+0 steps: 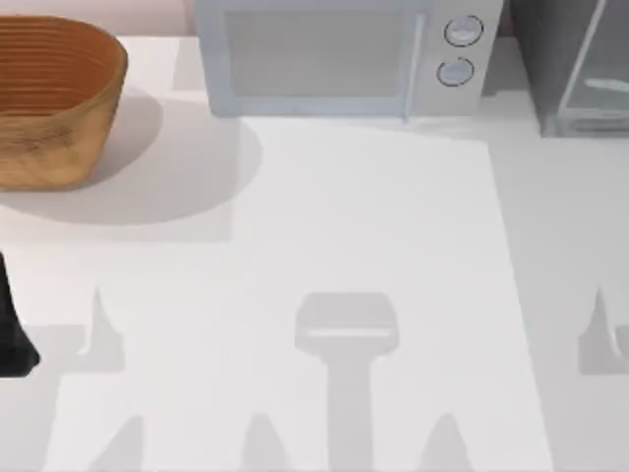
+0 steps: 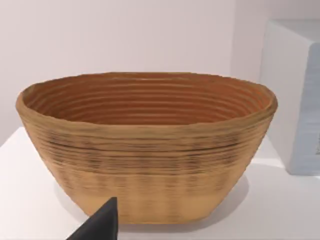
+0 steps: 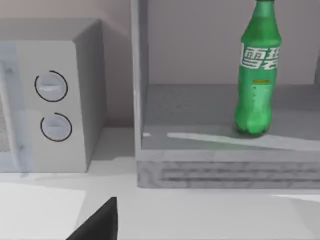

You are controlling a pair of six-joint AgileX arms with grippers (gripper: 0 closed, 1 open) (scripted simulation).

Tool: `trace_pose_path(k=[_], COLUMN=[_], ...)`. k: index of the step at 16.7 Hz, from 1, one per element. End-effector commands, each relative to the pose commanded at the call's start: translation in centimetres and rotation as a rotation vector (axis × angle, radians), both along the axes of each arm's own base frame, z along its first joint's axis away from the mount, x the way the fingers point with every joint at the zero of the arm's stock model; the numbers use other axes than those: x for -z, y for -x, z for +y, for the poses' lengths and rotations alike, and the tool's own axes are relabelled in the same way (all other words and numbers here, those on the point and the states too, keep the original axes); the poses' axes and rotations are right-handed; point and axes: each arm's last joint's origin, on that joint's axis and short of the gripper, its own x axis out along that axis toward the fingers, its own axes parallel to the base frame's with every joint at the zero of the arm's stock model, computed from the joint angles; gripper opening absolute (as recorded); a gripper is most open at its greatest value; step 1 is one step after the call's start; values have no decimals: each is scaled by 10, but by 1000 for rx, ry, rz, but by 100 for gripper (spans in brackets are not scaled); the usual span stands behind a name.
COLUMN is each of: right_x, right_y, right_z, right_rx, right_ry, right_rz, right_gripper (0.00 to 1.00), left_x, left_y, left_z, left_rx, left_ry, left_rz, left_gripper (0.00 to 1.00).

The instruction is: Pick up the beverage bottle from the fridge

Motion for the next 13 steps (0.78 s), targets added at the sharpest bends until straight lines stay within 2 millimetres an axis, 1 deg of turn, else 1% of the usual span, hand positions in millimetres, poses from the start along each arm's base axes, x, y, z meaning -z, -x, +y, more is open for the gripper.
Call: trace_pose_path(k=[4, 7, 10, 13], right_x=[-2, -11, -19, -19], right_y=[-2, -9, -23, -45], right_z=[-1, -5, -12, -24], right_rx=[-1, -1, 0, 2], right_ry=[1, 5, 12, 13], right_rz=[-5, -26, -43, -28], right_gripper=[100, 100, 100, 100], left_x=[0, 0, 0, 0], left_y=[0, 0, 0, 0], left_z=[0, 0, 0, 0], left_rx=[0, 0, 0, 0], left_ry=[0, 0, 0, 0], left_rz=[0, 0, 0, 0], left_gripper=[100, 100, 100, 100])
